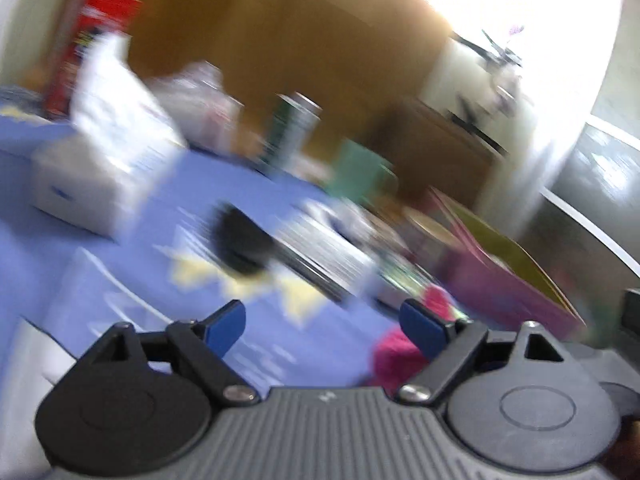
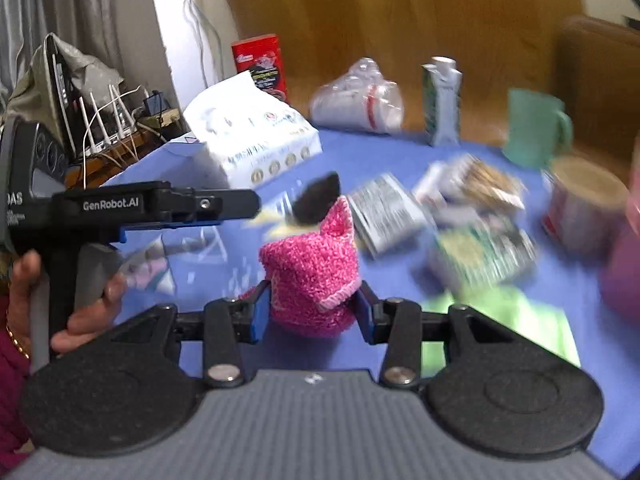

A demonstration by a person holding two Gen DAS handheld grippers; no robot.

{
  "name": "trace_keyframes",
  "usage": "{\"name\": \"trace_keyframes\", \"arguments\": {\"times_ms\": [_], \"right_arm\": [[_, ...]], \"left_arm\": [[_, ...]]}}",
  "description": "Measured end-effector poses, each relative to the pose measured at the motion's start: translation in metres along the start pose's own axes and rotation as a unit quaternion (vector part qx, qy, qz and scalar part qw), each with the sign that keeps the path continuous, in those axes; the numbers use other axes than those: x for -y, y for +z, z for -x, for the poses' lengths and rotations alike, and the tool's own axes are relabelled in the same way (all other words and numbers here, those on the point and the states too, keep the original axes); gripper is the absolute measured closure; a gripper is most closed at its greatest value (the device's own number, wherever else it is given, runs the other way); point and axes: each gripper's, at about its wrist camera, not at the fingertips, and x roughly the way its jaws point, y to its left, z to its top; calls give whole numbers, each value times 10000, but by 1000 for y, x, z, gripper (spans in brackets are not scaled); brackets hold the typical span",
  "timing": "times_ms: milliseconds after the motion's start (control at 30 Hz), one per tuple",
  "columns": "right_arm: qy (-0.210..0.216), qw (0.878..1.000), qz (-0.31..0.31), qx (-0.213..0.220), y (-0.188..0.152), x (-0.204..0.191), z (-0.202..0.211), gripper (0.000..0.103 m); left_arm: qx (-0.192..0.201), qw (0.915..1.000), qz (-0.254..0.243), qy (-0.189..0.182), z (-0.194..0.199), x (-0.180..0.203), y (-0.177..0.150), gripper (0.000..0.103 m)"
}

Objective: Organize soft objects
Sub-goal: 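Grasp the pink knitted toy with the right tool, then carry the pink toy over the tin and open the right tool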

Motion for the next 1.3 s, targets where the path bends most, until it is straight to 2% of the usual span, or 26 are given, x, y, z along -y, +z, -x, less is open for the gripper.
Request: {"name": "trace_keyframes", "arguments": {"times_ms": [100,167,200,233,300,333,467,667,833,900,967,1133,1233,1300], "right_arm": [[-39,9999,-139,66,-20,3,11,53],[-52,9999,-128,96,-26,4,14,51],[-34,9999,-111,105,-27,5,13,51],[-41,9999,-55,136,-28,4,12,50],[-116,9998,121,147,-33,0,12,51],[-178,9994,195,211,-36,-1,14,57],[-383,9969,111,675,-40,14,41,60],[-1293,9808,17,1461,-23,62,81,60],[-2045,9634,-515,1657,-8,124,106,60],[-2236,9574,-738,1672,-4,150,112,60],[-2450,9528,-834,1589,2,172,112,60],[-3098,9364,-930,1362,16,219,96,59],[-3553,9182,-1042,1408,21,236,93,43],[-3641,9115,-1145,1533,17,241,99,40]], "left_arm": [[-384,9974,173,-584,-4,17,-11,17],[-619,9947,215,-788,-10,28,-17,21],[-729,9941,164,-787,-15,33,-18,32],[-881,9928,76,-804,-21,39,-21,38],[-866,9941,-88,-647,-24,49,-26,38],[-874,9939,-197,-638,-24,52,-25,39],[-824,9915,-564,-838,-34,88,-4,39],[-645,9800,-1475,-1172,-86,182,27,39],[-865,9692,-1754,-1500,-150,238,39,40],[-832,9662,-1947,-1471,-171,259,39,36],[-773,9671,-2020,-1342,-189,271,41,30],[-608,9794,-1755,-789,-219,277,53,13],[-460,9838,-1603,-655,-213,269,60,12],[-361,9845,-1617,-574,-202,261,64,12]]}}
